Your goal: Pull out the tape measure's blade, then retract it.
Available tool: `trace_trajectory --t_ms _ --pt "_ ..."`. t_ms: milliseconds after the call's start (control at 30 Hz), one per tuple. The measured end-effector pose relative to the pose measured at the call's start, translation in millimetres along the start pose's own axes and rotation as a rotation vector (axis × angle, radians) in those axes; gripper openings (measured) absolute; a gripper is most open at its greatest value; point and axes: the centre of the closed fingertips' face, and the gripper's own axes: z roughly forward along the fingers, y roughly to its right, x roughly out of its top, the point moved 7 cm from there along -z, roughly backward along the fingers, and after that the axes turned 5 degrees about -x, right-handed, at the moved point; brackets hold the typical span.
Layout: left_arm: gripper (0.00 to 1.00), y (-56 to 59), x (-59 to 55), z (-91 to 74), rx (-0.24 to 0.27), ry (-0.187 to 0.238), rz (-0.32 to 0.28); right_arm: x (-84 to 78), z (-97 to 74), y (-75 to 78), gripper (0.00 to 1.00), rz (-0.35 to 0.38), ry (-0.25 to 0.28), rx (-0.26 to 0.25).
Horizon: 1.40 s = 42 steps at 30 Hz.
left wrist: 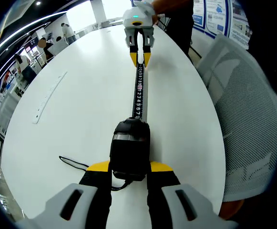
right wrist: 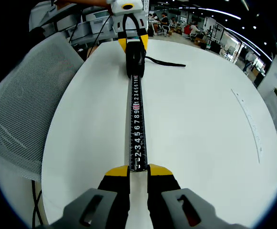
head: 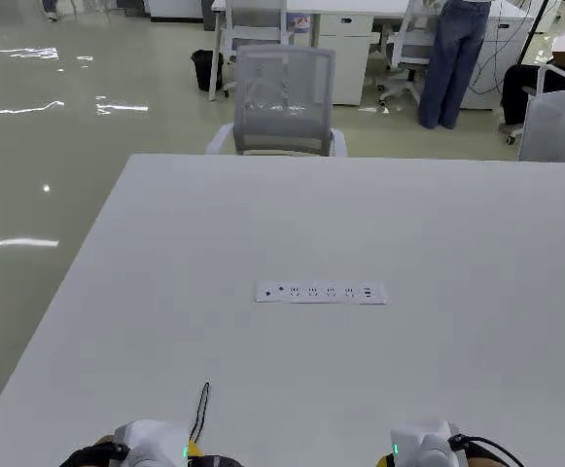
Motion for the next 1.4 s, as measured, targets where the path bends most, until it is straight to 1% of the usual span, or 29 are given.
trace_trajectory --t_ms 367,667,1100,1400 --pt "0.23 -1.1 -2.0 2.3 -0.001 -0.004 0.004 -3.9 -2.8 -0.3 0.11 0.001 -0.009 -0.001" --pt "0.23 -0.1 0.6 -0.4 -0.001 -0.004 0.004 -6.9 -4.2 0.1 0.11 0.005 -0.014 0.000" --pt "0.23 -0.7 -0.9 0.5 -0.001 -0.005 0.003 -9.9 -9.0 0.1 0.10 0.012 -0.019 -0.005" --pt "0.23 -1.0 -1.2 1.1 -0.002 -0.005 0.002 -16.2 -10.5 0.8 0.10 0.013 -0.024 -0.005"
